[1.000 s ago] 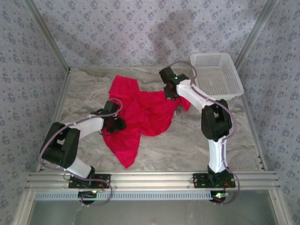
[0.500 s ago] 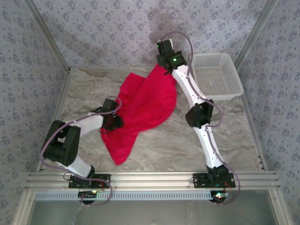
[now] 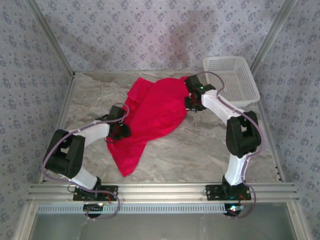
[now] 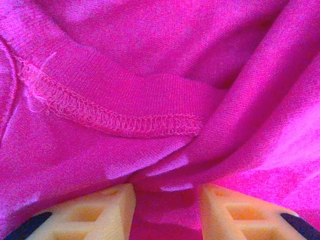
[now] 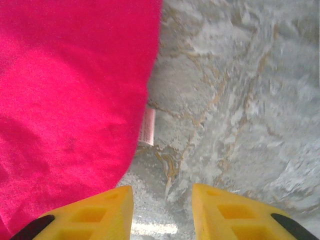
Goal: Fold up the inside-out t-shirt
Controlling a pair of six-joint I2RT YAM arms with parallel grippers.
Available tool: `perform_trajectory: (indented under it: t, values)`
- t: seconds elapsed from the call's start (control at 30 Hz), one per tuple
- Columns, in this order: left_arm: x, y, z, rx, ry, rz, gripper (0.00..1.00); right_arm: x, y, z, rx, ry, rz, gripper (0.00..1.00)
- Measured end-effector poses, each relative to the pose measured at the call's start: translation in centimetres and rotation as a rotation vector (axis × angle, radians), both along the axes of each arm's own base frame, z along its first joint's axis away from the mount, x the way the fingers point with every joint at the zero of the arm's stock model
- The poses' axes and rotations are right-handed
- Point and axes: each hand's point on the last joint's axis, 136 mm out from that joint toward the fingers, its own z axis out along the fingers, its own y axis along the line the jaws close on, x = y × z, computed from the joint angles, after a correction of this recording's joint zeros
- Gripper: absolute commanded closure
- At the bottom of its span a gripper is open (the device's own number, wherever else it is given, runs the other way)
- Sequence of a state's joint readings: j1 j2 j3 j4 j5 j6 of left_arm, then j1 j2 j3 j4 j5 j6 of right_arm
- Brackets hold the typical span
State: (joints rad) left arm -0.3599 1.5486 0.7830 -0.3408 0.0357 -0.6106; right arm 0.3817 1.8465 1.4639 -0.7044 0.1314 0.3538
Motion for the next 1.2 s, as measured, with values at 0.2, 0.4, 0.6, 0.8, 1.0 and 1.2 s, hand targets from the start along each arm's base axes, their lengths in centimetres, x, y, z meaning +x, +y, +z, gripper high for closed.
perform_trajectory:
  t: [0.2, 0.4, 0.6, 0.8, 1.0, 1.2]
  values:
    - [-0.1, 0.2, 0.0, 0.0, 0.004, 0.005, 0.6, -1.2, 1.3, -4.3, 0.129, 0.075, -0.04, 0.58]
    - [-0.4, 0.5, 0.1, 0.002, 0.009, 0.013, 0.6, 0.5, 3.9, -6.9, 0.211, 0.101, -0.056, 0.58]
    - [-0.7, 0.9, 0.1, 0.004, 0.019, 0.022, 0.6, 2.5, 5.3, -7.9, 0.2, 0.111, -0.07, 1.0]
    - [0.0, 2.9, 0.1, -0.007, 0.023, 0.096, 0.67, 3.0, 4.8, -6.5, 0.147, 0.123, -0.068, 1.0]
    - [1.1, 4.8, -0.3, -0.021, 0.027, 0.174, 0.72, -1.1, 2.0, 1.5, 0.041, 0.097, -0.026, 0.99]
    - [1.7, 4.4, -0.3, -0.04, 0.008, 0.173, 0.72, -11.8, 2.6, 7.1, 0.075, 0.063, 0.102, 0.43]
